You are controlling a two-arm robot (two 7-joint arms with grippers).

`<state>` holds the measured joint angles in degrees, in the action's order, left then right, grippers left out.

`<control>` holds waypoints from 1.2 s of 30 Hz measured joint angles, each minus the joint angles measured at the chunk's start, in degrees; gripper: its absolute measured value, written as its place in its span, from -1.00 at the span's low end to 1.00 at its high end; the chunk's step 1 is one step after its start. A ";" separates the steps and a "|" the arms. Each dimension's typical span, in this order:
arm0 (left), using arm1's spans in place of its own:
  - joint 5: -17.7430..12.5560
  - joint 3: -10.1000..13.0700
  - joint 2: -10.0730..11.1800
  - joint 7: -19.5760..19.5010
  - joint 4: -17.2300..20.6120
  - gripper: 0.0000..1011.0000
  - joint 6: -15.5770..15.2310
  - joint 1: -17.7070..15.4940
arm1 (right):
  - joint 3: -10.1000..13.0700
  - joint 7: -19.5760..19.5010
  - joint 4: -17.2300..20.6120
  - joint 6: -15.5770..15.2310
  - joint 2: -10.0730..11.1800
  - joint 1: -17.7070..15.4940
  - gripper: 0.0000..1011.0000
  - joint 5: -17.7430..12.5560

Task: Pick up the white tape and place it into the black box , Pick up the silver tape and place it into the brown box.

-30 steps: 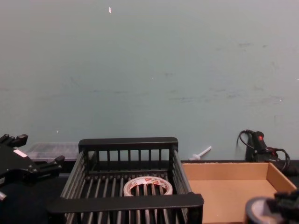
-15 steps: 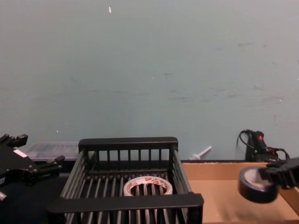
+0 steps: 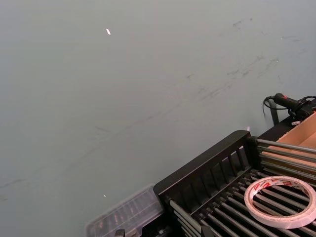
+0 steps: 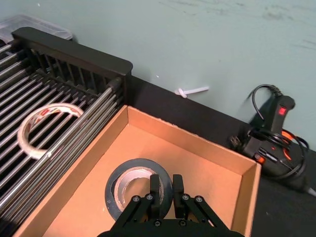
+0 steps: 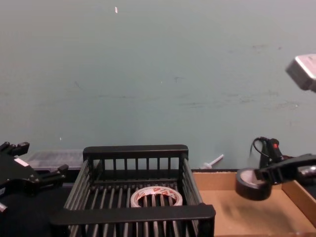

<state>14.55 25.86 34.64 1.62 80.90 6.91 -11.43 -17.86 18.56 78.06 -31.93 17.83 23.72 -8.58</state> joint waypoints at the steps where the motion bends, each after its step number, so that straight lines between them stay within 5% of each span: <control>1: 0.00 0.00 0.00 0.00 0.00 0.98 0.00 0.00 | -0.27 0.09 -1.95 0.33 -0.72 1.17 -0.69 0.18; 15: 0.00 0.00 0.00 0.00 0.00 0.98 0.00 0.00 | -1.22 0.45 -15.43 2.63 -5.31 7.43 -0.69 1.26; 29: 0.00 0.00 0.00 0.00 0.00 0.98 0.00 0.00 | -1.12 0.50 -15.54 2.72 -5.37 7.48 -0.68 1.30; 36: 0.00 0.00 0.00 0.00 0.00 0.98 0.00 0.00 | -1.12 0.50 -15.35 2.67 -5.31 7.39 -0.30 1.29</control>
<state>14.55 25.86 34.64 1.62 80.90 6.91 -11.43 -18.98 19.06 62.71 -29.26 12.53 31.11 -7.29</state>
